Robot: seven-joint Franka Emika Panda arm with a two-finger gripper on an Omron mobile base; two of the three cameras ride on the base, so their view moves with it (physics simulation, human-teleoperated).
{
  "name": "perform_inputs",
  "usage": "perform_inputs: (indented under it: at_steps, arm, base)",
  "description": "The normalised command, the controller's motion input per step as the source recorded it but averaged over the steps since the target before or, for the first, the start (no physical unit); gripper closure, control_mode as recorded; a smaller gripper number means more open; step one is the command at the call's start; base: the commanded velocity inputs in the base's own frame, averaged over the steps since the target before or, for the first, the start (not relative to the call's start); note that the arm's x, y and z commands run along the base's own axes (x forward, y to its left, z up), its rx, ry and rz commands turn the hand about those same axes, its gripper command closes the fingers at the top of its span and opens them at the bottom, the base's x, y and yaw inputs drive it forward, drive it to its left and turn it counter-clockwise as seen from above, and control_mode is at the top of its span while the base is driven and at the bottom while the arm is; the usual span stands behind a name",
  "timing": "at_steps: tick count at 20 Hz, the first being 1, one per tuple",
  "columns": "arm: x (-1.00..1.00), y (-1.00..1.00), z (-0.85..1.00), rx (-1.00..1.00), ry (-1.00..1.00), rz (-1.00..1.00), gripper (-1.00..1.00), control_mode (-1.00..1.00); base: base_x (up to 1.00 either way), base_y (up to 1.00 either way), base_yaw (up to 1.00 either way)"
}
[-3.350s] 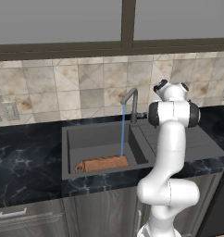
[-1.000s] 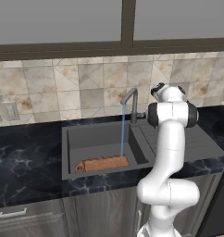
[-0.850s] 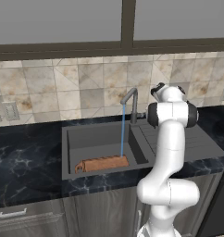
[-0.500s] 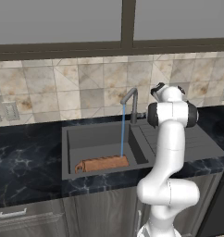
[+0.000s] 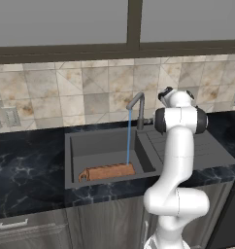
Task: Turn on the sink faucet with hot water and rinse the cutting board for ten seconds, then turn off the faucet. Push the cutting board to reach the water if necessary.
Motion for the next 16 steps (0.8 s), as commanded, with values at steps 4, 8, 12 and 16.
perform_inputs:
  at_steps: [4,8,12,16]
  arm:
    - [0.0,0.4,-0.25,-0.03,0.0,0.0,-1.0,-1.0]
    - [0.0,0.46,-0.26,-0.03,0.0,0.0,-1.0,-1.0]
    - [0.0,0.54,-0.28,-0.05,0.0,0.0,-1.0,-1.0]
    - [0.0,0.55,-0.26,-0.04,0.0,0.0,-1.0,-1.0]
  base:
    - [0.0,0.0,0.0]
    - [0.0,0.0,0.0]
    - [0.0,0.0,0.0]
    - [0.0,0.0,0.0]
